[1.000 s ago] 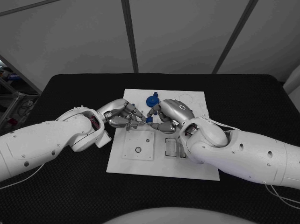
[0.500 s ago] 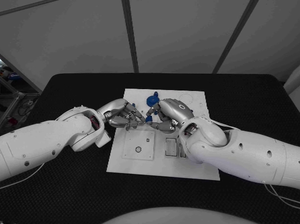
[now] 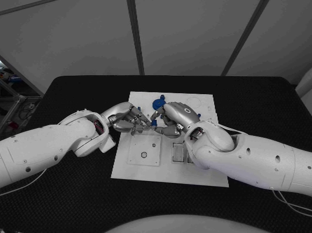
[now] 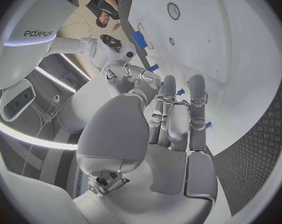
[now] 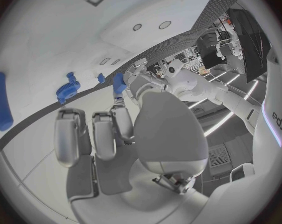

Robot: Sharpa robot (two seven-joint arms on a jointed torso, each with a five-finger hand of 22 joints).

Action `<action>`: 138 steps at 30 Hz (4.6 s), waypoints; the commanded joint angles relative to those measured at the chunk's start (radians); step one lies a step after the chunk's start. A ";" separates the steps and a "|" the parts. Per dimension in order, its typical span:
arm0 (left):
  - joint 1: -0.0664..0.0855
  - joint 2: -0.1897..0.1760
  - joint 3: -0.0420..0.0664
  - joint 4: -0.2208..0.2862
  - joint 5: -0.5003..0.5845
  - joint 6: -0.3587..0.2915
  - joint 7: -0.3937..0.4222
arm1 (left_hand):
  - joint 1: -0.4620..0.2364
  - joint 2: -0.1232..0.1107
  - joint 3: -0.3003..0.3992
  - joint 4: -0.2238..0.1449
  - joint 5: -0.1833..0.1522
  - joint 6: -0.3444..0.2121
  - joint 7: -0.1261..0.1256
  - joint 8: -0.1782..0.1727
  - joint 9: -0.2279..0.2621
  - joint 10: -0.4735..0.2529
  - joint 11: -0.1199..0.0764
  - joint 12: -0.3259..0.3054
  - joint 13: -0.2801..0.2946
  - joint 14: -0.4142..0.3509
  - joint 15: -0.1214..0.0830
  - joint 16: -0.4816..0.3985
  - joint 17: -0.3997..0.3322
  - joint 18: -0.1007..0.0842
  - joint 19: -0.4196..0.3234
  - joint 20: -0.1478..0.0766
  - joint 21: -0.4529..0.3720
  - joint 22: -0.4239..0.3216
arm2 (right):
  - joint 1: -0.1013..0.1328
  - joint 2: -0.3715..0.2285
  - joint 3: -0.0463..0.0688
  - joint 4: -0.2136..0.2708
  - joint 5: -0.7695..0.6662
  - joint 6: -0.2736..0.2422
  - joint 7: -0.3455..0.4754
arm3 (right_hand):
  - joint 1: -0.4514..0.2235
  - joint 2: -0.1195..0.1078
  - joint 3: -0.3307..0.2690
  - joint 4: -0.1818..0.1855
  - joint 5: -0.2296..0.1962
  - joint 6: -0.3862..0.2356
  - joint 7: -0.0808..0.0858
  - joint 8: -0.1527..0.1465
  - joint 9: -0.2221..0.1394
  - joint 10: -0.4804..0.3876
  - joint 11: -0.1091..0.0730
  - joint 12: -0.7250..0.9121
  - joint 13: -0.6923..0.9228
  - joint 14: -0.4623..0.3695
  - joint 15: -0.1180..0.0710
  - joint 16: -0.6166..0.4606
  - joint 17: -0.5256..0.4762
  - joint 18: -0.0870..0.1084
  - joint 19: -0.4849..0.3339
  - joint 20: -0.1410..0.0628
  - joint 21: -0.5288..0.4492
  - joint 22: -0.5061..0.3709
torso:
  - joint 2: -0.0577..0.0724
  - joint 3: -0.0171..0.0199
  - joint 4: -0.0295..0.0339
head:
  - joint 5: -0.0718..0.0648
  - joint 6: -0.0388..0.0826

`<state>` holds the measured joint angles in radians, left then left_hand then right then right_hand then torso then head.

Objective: Assemble the parts on the task board

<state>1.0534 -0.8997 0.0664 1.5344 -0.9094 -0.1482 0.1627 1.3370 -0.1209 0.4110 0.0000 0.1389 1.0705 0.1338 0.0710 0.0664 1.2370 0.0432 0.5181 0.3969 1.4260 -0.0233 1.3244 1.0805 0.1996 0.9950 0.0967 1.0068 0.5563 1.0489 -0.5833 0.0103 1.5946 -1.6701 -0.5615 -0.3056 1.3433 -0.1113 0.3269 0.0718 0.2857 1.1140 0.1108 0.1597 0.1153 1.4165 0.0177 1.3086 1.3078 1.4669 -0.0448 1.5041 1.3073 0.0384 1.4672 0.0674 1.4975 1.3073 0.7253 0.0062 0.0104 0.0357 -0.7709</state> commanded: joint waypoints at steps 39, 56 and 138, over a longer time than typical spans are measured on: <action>0.001 -0.052 0.003 0.003 0.033 -0.024 0.006 | -0.005 0.007 0.009 0.000 -0.004 0.006 0.002 -0.006 -0.001 -0.007 0.001 0.006 0.002 0.002 0.002 0.004 -0.002 -0.017 0.000 -0.007 0.006 0.002 | 0.010 0.040 0.001 -0.076 -0.073 0.103 -0.072 | -0.001 0.009 0.008 -0.002 0.005 0.027 -0.021 0.008 0.018 0.001 -0.008 -0.009 0.019 0.081 -0.008 0.002 0.166 -0.009 0.022 -0.006 0.006 0.152 | -0.001 -0.0012 0.0025 | 0.003 -0.001; 0.001 -0.065 0.006 0.012 0.037 -0.030 0.006 | -0.006 0.004 0.011 -0.001 -0.004 0.007 0.003 -0.006 -0.001 -0.010 0.002 0.006 0.002 0.001 0.002 0.004 -0.004 -0.017 0.000 -0.007 0.007 0.003 | 0.012 0.072 0.001 -0.091 -0.129 0.174 -0.130 | 0.000 0.010 0.009 -0.003 0.004 0.027 -0.022 0.008 0.019 0.002 -0.008 -0.009 0.020 0.081 -0.009 0.003 0.167 -0.010 0.023 -0.006 0.007 0.154 | 0.000 0.0002 0.0005 | 0.011 0.000; 0.003 -0.071 0.006 0.010 0.037 -0.038 0.009 | -0.016 -0.005 0.024 -0.006 -0.005 0.002 0.007 -0.009 -0.002 -0.028 0.006 -0.008 -0.006 -0.004 0.006 0.000 -0.013 -0.017 -0.004 -0.004 0.010 0.006 | 0.018 0.096 0.000 -0.118 -0.128 0.225 -0.141 | -0.038 -0.040 0.003 0.017 -0.031 -0.067 0.018 -0.051 -0.001 -0.020 0.024 -0.043 -0.006 0.075 0.016 -0.017 0.141 0.000 -0.006 0.013 -0.018 0.116 | 0.000 0.0015 -0.0009 | 0.011 -0.004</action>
<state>1.0546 -0.9703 0.0719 1.5436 -0.8757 -0.1864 0.1652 1.3331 -0.1248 0.4277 -0.0056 0.1389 1.0738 0.1374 0.0666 0.0644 1.2151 0.0470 0.5130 0.3914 1.4259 -0.0233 1.3244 1.0685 0.1996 0.9950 0.0967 1.0105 0.5616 1.0667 -0.4871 0.0113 1.4765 -1.7994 -0.3499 -0.4463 1.3053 -0.1448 0.3286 0.0819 0.2583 1.0532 0.1286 0.1120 0.1153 1.3969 0.0376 1.2695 1.3030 1.4667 -0.0374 1.4892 1.3073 0.0385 1.4596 0.0750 1.4849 1.3078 0.7250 0.0076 0.0095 0.0472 -0.7748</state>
